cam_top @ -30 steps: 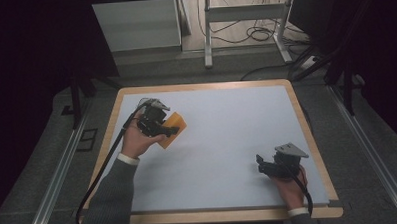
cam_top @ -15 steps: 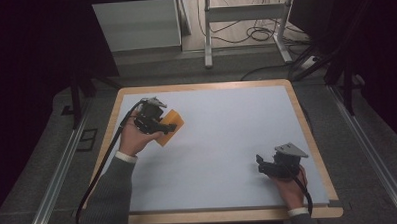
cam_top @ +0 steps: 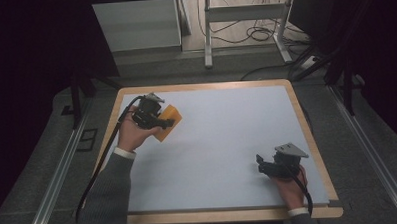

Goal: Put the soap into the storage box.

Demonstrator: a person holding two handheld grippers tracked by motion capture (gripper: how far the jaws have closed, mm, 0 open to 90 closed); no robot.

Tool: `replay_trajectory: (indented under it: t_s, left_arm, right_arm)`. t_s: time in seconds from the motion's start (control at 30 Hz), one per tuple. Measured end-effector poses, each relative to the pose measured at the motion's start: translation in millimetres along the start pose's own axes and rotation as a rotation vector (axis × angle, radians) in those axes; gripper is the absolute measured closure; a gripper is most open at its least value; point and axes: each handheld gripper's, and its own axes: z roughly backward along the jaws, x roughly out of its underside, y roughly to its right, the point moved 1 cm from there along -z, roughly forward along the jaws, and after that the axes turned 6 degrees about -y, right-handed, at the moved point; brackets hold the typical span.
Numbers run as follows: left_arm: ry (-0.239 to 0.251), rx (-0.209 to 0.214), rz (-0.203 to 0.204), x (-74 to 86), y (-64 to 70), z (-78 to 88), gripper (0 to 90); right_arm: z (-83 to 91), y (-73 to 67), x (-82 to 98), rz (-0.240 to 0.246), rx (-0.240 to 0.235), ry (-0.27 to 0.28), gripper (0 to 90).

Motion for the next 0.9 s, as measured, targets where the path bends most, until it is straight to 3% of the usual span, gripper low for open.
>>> replay_trajectory:
  t_s: [0.9]
  left_arm:
    - [-0.01,-0.022,0.091,-2.9,-32.7,-8.1,61.2]
  right_arm:
    - [0.5,-0.1,0.3,0.0,0.002,0.007,7.7]
